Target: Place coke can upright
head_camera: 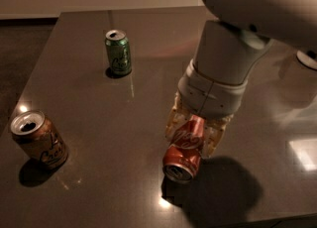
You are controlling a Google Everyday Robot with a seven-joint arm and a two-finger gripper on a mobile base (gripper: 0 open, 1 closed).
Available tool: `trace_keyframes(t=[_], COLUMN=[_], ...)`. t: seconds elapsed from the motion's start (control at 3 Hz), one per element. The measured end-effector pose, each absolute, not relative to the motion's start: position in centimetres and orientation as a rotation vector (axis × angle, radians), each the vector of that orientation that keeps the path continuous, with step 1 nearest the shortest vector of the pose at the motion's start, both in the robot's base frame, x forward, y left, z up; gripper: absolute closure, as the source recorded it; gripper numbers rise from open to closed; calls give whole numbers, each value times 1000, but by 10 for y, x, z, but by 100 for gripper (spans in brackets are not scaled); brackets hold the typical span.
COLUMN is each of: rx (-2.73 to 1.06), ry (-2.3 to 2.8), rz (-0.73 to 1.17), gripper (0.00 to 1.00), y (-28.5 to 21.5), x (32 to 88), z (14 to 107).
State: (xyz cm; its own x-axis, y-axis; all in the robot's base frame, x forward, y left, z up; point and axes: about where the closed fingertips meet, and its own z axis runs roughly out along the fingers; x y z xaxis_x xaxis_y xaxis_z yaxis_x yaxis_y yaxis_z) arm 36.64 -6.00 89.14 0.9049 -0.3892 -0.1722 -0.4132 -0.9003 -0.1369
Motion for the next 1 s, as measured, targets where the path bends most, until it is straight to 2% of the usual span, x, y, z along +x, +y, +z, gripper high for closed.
trace_keyframes(t=[0.67, 1.0], rx=[-2574, -2263], ry=[1070, 1399], rz=[497, 630], gripper=[100, 100], y=[-45, -41], x=[379, 387], z=[911, 917])
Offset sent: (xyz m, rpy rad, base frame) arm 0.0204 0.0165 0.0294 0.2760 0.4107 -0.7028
